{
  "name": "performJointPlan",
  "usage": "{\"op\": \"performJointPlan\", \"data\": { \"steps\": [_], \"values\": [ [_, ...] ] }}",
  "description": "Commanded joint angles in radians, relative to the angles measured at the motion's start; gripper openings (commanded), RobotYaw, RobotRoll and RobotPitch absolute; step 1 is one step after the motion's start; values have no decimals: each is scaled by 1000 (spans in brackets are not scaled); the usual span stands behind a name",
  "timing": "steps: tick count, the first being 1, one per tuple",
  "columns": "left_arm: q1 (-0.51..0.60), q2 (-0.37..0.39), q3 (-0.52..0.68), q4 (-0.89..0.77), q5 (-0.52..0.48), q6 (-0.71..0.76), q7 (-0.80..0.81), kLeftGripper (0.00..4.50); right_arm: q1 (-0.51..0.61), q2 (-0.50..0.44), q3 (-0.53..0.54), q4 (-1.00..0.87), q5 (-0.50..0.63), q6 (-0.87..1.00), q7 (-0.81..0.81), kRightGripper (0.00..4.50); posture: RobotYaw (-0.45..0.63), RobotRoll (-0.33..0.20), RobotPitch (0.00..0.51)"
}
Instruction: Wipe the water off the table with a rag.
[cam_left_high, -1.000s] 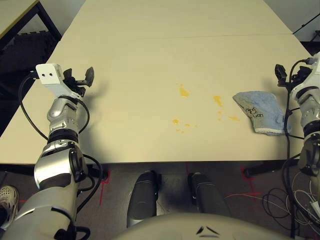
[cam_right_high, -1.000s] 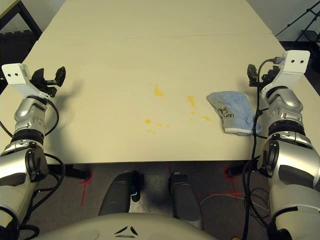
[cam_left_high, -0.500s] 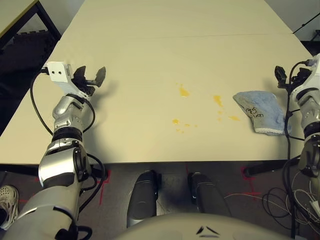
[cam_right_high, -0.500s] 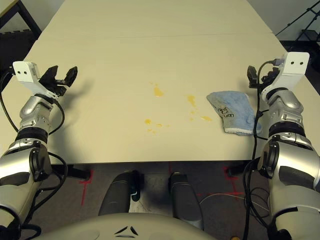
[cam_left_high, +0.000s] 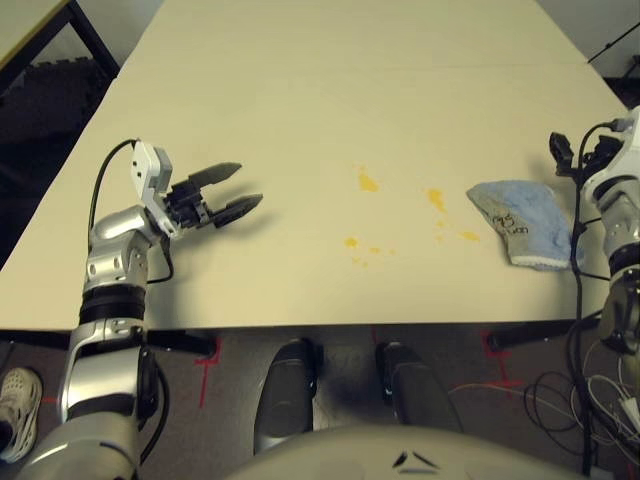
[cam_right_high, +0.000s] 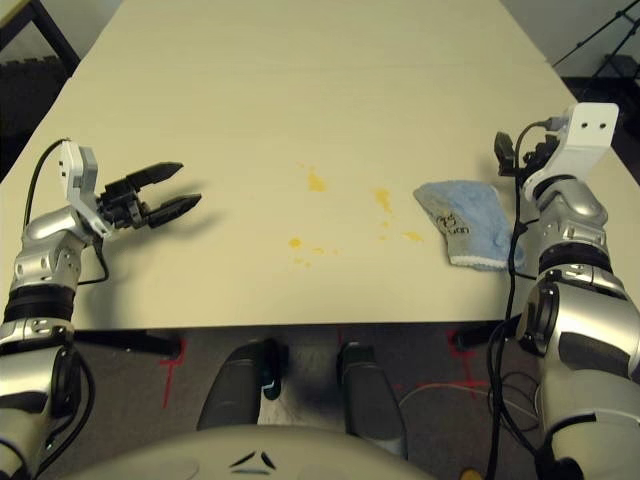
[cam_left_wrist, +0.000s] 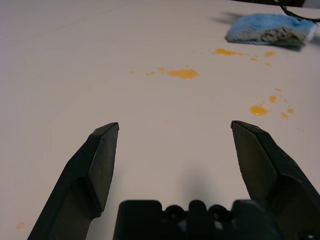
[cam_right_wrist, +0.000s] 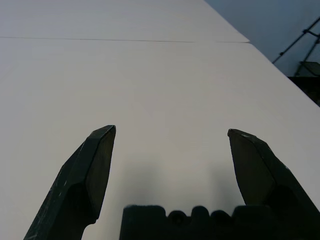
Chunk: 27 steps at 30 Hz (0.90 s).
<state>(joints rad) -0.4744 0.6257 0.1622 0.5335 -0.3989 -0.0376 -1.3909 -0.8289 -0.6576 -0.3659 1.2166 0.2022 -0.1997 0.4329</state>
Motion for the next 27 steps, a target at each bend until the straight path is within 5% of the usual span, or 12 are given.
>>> {"op": "performJointPlan", "data": {
  "steps": [1,8,15,27],
  "values": [
    [20,19,-35,-34,18,-23,-44,4500,23,-15,-3,-4,1,9,12,4470,104,0,178],
    [23,28,-54,-74,12,-12,-56,4500,43,-102,31,-49,2,141,251,4470,101,0,189],
    [26,21,-59,-82,15,-23,-43,4500,94,-260,97,-209,33,437,687,4470,88,0,193],
    [35,19,-65,-114,5,-8,-27,4500,270,-302,152,-462,64,713,891,4470,87,0,200]
  ]
}}
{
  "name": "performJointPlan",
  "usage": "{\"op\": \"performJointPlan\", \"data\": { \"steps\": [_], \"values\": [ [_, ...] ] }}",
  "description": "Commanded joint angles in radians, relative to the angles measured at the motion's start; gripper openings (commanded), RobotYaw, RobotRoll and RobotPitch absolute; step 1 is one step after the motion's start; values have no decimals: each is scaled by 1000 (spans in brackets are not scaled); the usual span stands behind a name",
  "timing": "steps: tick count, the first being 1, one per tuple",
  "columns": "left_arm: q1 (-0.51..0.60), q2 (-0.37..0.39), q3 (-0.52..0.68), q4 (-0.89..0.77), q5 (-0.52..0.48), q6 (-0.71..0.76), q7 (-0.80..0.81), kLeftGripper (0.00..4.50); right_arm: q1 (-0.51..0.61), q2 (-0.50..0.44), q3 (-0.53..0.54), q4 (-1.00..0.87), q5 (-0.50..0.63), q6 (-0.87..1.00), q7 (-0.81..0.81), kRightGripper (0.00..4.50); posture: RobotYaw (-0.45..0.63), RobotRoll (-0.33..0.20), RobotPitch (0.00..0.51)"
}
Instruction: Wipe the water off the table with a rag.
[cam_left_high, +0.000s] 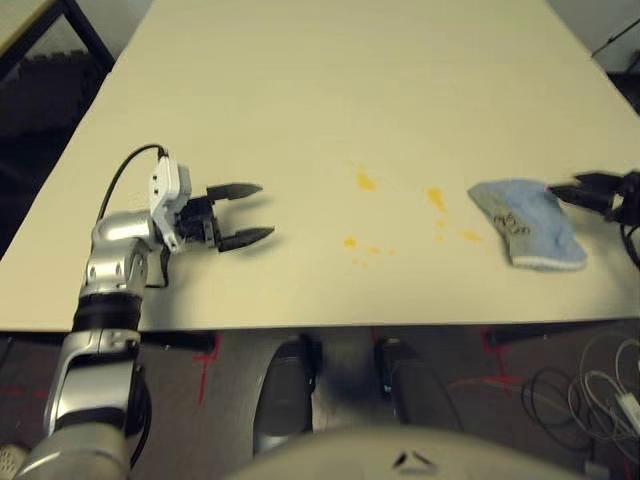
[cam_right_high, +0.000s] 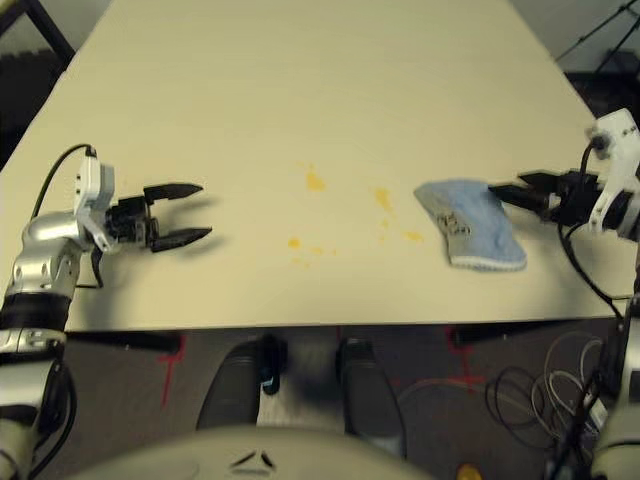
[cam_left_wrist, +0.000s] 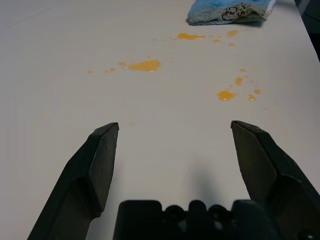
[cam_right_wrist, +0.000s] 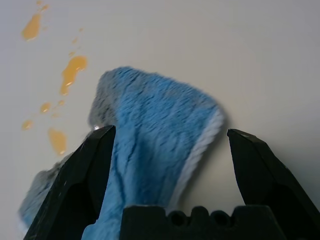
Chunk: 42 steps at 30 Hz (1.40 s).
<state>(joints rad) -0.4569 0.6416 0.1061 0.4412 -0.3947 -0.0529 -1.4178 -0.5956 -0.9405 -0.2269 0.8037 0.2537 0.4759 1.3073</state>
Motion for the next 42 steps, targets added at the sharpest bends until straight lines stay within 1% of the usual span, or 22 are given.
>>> {"op": "performJointPlan", "data": {
  "steps": [1,6,12,19,22,27,28,29,30,32,36,38,39,40,42],
  "values": [
    [19,4,-9,-25,0,10,1,4500,49,-17,14,-63,15,48,17,4470,87,0,200],
    [25,8,-9,-34,-1,15,1,4500,87,0,22,-111,32,91,15,4470,90,0,203],
    [34,7,-9,-54,-3,24,4,4500,120,63,50,-172,43,113,-5,4470,90,0,203],
    [38,8,-10,-65,-3,29,4,4500,112,131,80,-189,24,101,-77,4470,98,0,208],
    [37,7,-10,-64,-2,27,5,4500,106,140,95,-175,10,101,-105,4470,103,0,209],
    [43,8,-8,-65,-2,22,5,4500,118,127,124,-134,-26,98,-142,4470,103,0,210],
    [44,9,-7,-65,-1,20,4,4500,119,125,122,-129,-25,99,-142,4084,103,0,210],
    [45,9,-8,-64,-1,19,4,4500,120,122,120,-130,-21,102,-139,3910,103,0,210],
    [45,9,-8,-64,-1,19,4,4500,121,118,118,-134,-16,106,-136,3557,101,0,210],
    [45,8,-9,-62,0,17,3,4500,120,114,112,-142,-6,114,-137,2765,100,0,210],
    [39,7,-12,-50,4,7,-1,4500,85,110,67,-115,26,111,-151,1224,94,0,210],
    [35,6,-13,-41,6,2,-4,4500,64,110,38,-104,45,113,-163,582,94,0,210],
    [33,7,-14,-38,7,0,-5,4500,54,110,25,-99,55,113,-167,312,94,0,210],
    [31,7,-15,-34,8,-3,-6,4500,38,110,5,-92,72,116,-174,217,94,0,210],
    [29,8,-16,-28,9,-8,-8,4500,14,109,-23,-82,97,118,-183,215,89,0,209]
  ]
}}
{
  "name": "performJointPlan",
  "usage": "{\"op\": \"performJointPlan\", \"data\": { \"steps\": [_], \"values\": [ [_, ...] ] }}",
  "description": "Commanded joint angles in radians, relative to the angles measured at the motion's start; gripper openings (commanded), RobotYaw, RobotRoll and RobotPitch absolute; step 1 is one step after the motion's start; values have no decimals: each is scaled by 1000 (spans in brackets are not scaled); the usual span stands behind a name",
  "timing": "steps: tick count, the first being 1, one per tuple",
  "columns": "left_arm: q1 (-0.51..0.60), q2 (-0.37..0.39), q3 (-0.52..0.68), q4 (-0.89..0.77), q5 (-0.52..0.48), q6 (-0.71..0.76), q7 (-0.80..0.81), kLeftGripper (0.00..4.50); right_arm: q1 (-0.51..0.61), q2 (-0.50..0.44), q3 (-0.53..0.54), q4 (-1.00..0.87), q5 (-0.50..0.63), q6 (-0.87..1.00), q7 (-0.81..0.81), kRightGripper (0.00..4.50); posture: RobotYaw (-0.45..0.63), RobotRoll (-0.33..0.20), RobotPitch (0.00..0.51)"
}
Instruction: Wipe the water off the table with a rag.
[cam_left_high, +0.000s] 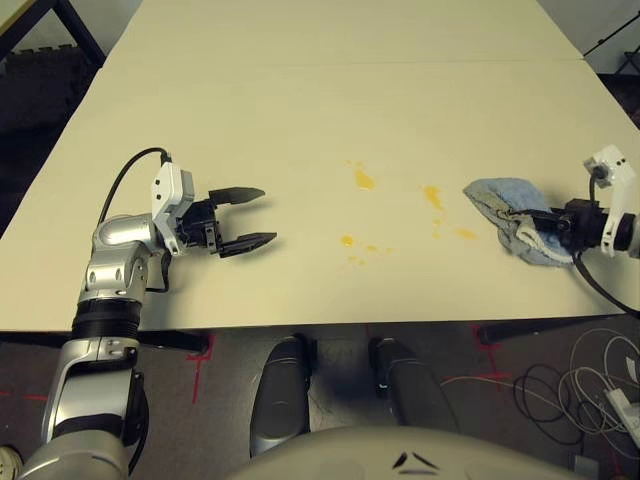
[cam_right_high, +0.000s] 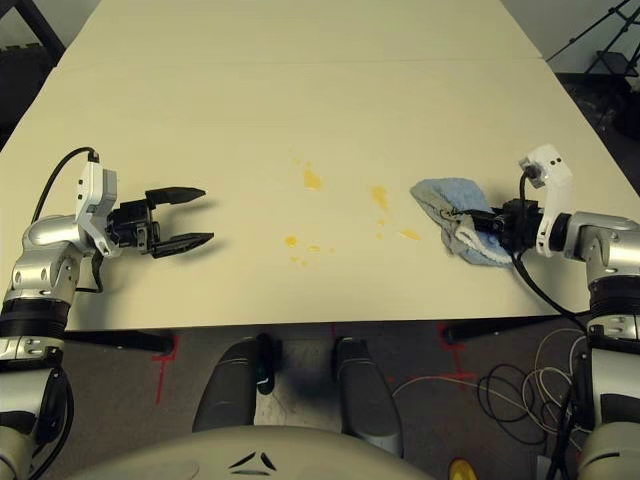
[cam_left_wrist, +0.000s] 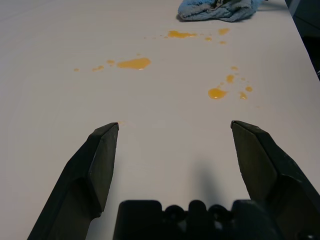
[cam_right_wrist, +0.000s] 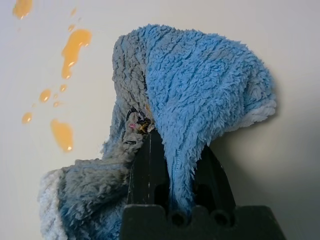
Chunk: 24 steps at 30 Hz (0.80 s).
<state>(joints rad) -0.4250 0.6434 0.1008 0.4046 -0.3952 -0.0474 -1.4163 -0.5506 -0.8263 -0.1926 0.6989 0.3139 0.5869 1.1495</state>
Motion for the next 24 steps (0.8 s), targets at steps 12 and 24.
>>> {"op": "performJointPlan", "data": {
  "steps": [12,24],
  "values": [
    [-15,11,-15,40,15,-42,-20,4500,-104,105,-45,-36,64,61,-130,213,96,0,206],
    [-6,16,-16,54,19,-64,-29,4500,-54,256,93,-146,45,155,-162,212,111,0,212]
  ]
}}
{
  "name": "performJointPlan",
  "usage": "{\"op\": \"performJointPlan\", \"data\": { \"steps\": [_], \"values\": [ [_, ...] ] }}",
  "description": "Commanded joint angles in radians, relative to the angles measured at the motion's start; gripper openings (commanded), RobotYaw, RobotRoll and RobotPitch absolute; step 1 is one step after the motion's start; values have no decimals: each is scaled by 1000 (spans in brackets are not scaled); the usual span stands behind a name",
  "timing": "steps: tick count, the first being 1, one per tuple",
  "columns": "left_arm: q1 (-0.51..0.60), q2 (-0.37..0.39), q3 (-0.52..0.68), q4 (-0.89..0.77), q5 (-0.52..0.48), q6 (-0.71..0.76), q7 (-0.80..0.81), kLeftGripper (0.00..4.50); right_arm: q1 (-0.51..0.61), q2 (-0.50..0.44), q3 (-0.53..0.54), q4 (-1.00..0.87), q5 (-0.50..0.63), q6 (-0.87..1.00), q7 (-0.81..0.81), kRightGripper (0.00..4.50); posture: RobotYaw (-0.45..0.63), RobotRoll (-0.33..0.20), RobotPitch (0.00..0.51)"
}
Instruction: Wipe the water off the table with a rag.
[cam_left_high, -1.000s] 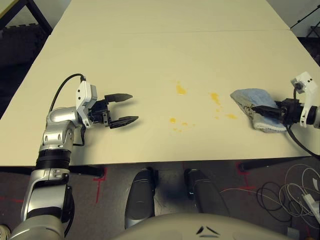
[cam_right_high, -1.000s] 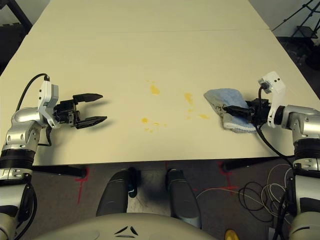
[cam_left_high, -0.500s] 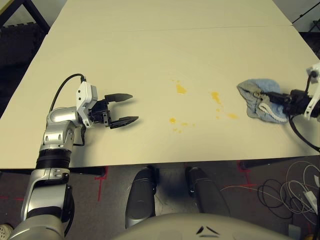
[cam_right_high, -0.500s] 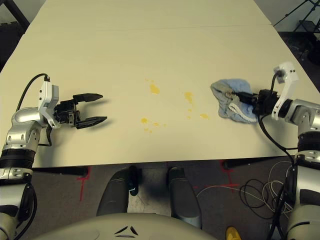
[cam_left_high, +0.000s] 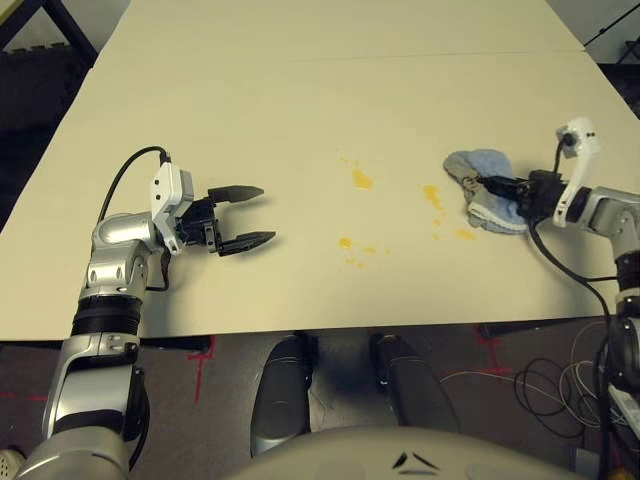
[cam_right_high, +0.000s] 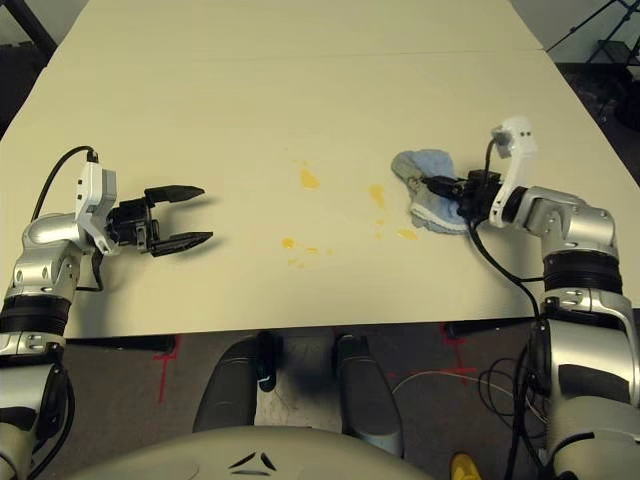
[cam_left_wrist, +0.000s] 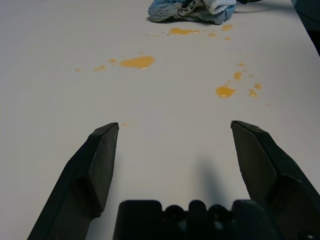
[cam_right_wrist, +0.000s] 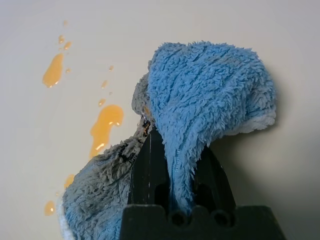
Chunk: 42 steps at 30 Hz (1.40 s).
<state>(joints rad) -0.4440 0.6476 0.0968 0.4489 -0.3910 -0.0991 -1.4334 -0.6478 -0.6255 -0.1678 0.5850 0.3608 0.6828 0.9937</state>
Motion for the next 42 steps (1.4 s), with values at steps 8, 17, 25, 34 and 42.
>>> {"op": "performJointPlan", "data": {
  "steps": [8,17,25,34,42],
  "values": [
    [15,11,-12,15,16,-19,-15,4500,79,163,99,-186,25,170,-42,212,111,0,215],
    [14,9,-15,20,17,-25,-16,4500,137,244,120,-355,72,298,-107,204,111,0,217],
    [15,5,-20,18,18,-28,-15,4500,178,233,120,-408,79,331,-135,204,105,0,219],
    [-1,3,-29,42,23,-40,-19,4500,136,88,67,-282,63,265,-115,201,97,0,218],
    [-9,3,-34,55,22,-49,-24,4500,84,-51,27,-112,49,164,-108,198,97,0,218]
  ]
}}
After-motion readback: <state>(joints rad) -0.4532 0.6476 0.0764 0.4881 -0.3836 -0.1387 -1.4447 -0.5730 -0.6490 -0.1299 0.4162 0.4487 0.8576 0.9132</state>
